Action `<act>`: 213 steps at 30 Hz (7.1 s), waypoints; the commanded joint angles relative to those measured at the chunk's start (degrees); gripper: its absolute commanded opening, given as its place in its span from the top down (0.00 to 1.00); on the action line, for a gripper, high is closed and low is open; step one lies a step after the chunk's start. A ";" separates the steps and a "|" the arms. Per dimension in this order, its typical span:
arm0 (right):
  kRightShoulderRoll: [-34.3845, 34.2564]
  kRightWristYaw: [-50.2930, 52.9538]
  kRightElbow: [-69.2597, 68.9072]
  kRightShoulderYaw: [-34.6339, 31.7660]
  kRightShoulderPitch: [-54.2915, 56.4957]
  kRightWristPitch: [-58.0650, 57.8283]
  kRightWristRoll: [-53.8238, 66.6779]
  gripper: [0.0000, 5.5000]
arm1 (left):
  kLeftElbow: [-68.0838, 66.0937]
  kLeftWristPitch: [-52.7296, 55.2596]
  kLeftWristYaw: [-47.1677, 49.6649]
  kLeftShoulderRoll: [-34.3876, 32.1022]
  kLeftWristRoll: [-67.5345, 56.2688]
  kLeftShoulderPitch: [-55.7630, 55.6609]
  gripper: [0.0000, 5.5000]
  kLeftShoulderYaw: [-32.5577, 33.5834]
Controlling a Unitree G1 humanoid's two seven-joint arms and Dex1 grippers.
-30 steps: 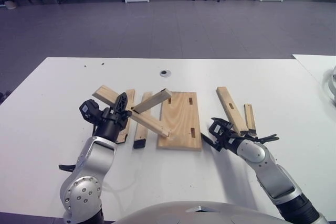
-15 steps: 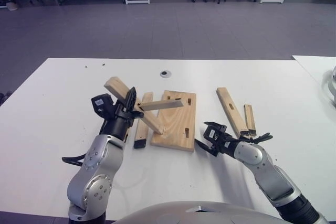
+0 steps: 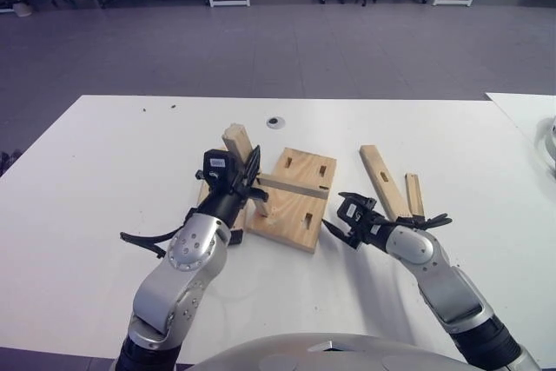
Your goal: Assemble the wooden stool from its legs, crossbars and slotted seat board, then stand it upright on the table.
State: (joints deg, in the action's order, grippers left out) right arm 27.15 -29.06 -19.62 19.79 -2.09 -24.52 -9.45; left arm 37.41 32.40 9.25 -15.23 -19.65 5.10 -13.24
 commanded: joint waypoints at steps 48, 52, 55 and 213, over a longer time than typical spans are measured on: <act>-4.09 7.09 17.71 -21.63 14.67 6.63 12.27 0.32 | -26.15 5.68 -24.06 -17.76 -8.46 -9.00 0.21 1.87; -4.04 6.82 17.96 -20.66 15.08 7.30 11.61 0.32 | -25.68 7.02 -26.13 -19.92 -2.57 -8.05 0.32 -1.39; -3.98 6.80 17.85 -20.33 15.07 7.64 11.15 0.32 | -25.57 7.95 -27.57 -20.82 1.11 -7.56 0.39 -2.98; 8.49 21.64 -7.63 -48.27 18.98 -15.81 87.43 0.44 | 7.85 8.94 -21.41 3.83 6.52 -16.74 0.02 29.42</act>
State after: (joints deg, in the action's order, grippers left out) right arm 34.40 -7.57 -30.52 -27.54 12.72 -40.98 76.42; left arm 45.33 41.97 -9.40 -12.20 -6.91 -6.95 14.00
